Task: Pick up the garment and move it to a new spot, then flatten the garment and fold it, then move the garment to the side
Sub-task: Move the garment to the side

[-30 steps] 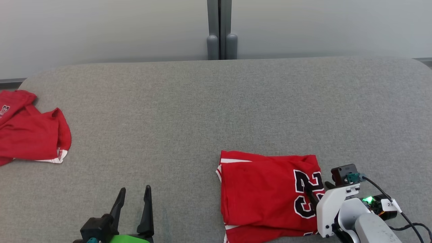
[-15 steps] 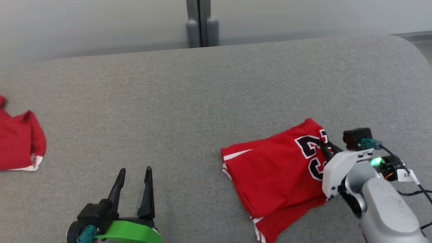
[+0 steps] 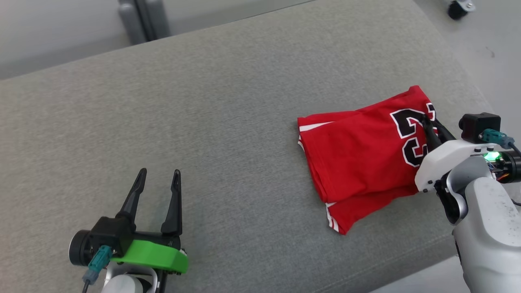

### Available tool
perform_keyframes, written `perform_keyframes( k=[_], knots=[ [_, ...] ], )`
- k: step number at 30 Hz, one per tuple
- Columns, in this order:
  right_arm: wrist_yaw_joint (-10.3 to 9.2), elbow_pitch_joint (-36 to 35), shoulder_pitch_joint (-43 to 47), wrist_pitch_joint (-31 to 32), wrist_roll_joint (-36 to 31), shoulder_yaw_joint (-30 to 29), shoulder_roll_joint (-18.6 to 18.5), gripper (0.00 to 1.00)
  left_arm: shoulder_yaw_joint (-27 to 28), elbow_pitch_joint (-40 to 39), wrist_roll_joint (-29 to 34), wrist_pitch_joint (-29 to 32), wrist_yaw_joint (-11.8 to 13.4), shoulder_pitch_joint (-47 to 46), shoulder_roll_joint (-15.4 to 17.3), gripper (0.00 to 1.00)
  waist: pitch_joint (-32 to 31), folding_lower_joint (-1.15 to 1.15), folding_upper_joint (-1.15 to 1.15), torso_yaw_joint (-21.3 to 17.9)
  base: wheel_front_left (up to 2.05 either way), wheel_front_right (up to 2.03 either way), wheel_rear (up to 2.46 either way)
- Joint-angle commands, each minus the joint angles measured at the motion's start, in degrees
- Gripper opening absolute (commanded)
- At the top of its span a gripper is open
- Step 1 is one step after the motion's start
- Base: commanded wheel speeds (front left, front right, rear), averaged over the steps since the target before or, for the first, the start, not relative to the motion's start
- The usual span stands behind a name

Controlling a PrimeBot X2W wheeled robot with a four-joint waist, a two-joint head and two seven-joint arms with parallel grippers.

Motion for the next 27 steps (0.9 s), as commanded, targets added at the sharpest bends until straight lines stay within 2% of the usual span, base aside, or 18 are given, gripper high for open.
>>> perform_keyframes(
  k=[1, 4, 8, 17, 23, 27],
  knots=[
    [-0.09, 0.36, -1.2, -0.73, 0.01, -0.12, 0.39, 0.0, -0.15, 0.14, 0.25, 0.0, -0.16, -1.29, 0.83, 1.0, 6.51, 0.0, 0.0, -9.11, 0.0, 0.0, 0.0],
    [-0.09, 2.0, -2.44, -2.33, -0.05, 0.57, 1.49, 0.0, -1.01, 0.32, 0.35, 0.28, -0.21, -2.23, 1.51, 1.0, 7.74, 0.0, 0.0, -11.58, 0.0, 0.0, 0.0],
    [-0.09, 3.98, -4.89, -3.86, -0.11, 1.82, 2.2, 0.0, -2.03, 0.41, 0.36, 0.83, -0.33, -3.01, 2.12, 1.0, 8.5, 0.0, 0.0, -12.38, 0.0, 0.0, 0.0],
    [-0.09, 8.03, -14.73, -4.82, 0.3, 5.76, 1.77, 0.0, -2.14, -0.36, -0.09, 1.09, 0.17, -4.1, 2.99, 1.0, 10.24, 0.0, 0.0, -9.15, 0.0, 0.0, 0.0],
    [-0.09, 12.28, -22.35, -4.9, 1.65, 4.49, -2.19, 0.0, -2.09, -1.35, -0.33, 1.1, 0.42, -4.82, 3.42, 1.0, 11.57, 0.0, 0.0, -5.42, 0.0, 0.0, 0.0],
    [-0.09, 15.92, -26.02, -5.84, 1.51, 1.44, -6.33, 0.0, -2.06, -2.23, -0.45, 0.89, 0.78, -5.4, 3.69, 1.0, 12.43, 0.0, 0.0, -3.11, 0.0, 0.0, 0.0]
  ],
)
